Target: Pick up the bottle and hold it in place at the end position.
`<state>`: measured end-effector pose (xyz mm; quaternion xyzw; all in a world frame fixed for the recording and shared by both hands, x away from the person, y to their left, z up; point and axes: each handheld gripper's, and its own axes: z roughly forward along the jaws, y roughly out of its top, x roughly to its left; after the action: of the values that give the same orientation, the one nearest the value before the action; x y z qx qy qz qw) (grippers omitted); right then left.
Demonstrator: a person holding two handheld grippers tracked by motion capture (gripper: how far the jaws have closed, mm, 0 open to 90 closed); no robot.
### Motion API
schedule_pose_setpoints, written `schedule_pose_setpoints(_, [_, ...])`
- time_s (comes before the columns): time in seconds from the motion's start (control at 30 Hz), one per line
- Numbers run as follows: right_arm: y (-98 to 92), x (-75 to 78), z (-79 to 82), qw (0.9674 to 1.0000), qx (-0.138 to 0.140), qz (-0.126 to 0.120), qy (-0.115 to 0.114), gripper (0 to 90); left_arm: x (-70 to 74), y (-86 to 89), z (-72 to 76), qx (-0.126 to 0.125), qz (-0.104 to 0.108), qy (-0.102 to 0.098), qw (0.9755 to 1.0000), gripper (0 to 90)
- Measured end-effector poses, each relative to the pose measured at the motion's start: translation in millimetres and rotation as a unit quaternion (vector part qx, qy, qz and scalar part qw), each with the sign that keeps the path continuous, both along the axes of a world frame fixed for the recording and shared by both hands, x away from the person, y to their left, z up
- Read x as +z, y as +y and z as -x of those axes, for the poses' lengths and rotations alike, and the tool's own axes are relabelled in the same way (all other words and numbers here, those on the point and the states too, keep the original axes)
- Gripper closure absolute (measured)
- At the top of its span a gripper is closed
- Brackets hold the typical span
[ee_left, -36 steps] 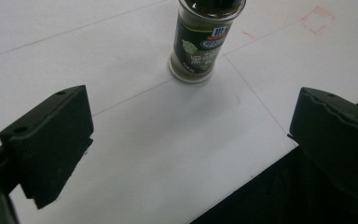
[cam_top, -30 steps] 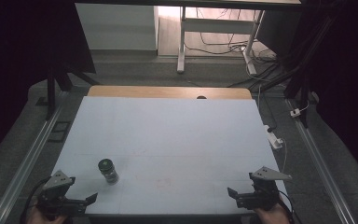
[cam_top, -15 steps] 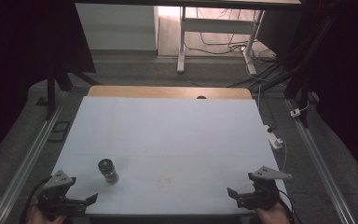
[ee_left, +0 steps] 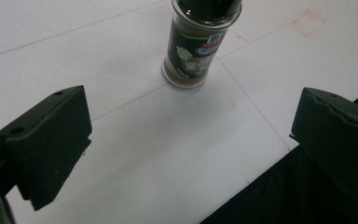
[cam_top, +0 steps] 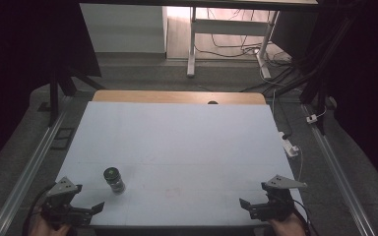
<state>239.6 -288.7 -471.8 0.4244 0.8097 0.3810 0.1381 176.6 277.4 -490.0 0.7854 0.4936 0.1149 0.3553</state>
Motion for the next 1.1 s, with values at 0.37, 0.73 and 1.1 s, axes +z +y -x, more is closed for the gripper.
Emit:
schedule_pose_setpoints(0.37, [0.6,-0.2,-0.1,1.0000,0.004,0.001,0.003,0.0,1.3,-2.9,-11.1,-0.015,0.004,-0.021,0.9997,0.0])
schedule_pose_setpoints(0.73, [0.8,-0.6,-0.7,1.0000,0.008,0.000,0.006,0.0,-6.0,-11.3,-28.5,-0.039,0.021,-0.028,0.9986,0.0])
schedule_pose_setpoints(1.1, [1.5,-1.0,-1.4,0.9998,0.015,0.000,0.010,0.0,-12.0,-25.8,-41.5,-0.042,-0.012,-0.021,0.9988,0.0])
